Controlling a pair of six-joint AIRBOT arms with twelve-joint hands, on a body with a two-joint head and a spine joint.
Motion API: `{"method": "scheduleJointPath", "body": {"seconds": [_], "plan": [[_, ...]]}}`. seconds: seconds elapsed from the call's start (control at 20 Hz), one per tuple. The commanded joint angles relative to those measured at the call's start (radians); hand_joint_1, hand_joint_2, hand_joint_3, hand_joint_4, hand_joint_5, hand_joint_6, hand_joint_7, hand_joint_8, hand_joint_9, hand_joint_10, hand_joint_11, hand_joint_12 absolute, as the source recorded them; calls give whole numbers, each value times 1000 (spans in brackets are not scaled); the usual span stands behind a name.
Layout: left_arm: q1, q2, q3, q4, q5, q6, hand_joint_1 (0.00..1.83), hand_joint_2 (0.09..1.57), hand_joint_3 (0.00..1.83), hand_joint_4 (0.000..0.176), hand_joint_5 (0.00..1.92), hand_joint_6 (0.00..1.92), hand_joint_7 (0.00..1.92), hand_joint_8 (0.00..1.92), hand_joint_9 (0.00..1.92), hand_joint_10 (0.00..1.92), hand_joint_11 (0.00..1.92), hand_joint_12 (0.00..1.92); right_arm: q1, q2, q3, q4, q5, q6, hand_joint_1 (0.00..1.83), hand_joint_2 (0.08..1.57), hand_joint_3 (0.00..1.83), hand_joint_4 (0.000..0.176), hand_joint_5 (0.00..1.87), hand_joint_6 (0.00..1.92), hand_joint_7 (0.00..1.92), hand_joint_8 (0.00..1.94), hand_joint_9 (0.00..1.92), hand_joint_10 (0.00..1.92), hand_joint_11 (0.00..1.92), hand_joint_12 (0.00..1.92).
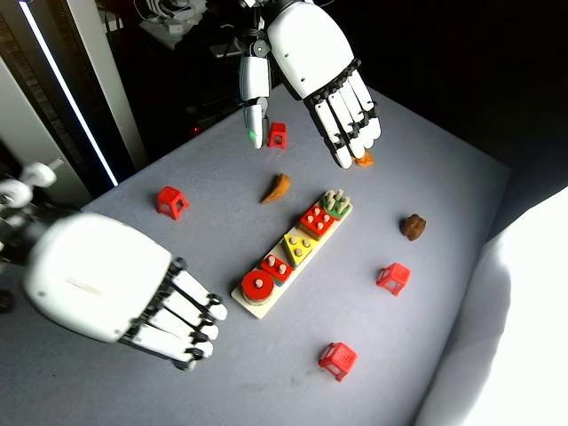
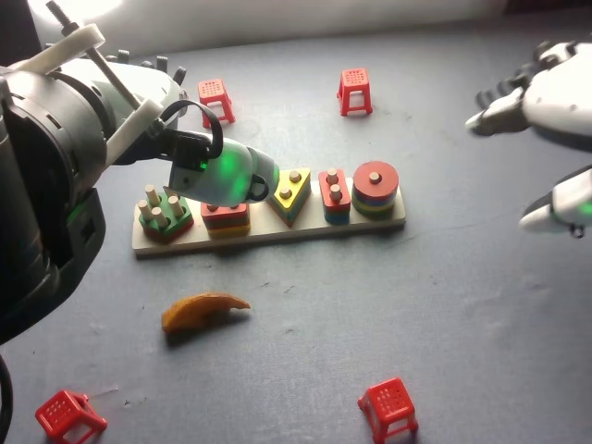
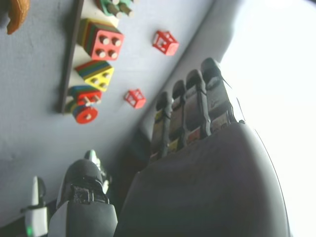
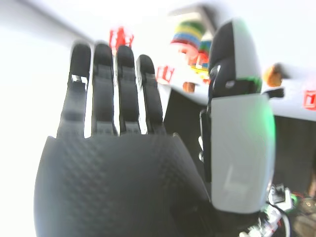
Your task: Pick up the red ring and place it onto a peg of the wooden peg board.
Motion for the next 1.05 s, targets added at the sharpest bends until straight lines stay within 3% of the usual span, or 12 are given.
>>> {"method": "scheduleJointPath", "body": {"seconds": [0.0,0.2,0.35,0.7,1.0], "plan": [[-13,2,2,95,6,1,0,1099,0,0,116,9,97,9,82,7,16,180,17,27,-17,-43,-40,-14,863,1005,1,0,328,3,380,2,341,12,0,1003],[-13,2,2,95,6,2,0,1104,0,0,123,2,118,3,106,4,0,267,47,131,-105,-43,-53,-62,847,993,0,0,319,1,360,3,318,1,0,958],[-13,2,1,95,6,3,0,1100,0,0,138,6,128,5,113,5,0,277,56,185,-141,-43,-52,-70,833,993,0,0,252,3,280,0,230,3,0,752],[-12,2,0,95,6,5,0,1097,0,0,108,3,97,0,75,0,0,207,38,192,-141,-63,-39,-73,841,998,0,0,172,0,170,0,136,0,0,557],[-12,2,0,95,6,5,0,1104,4,0,133,2,116,1,94,1,0,247,39,192,-141,-63,-25,-51,845,1005,3,0,216,3,224,5,185,12,0,668]]}}
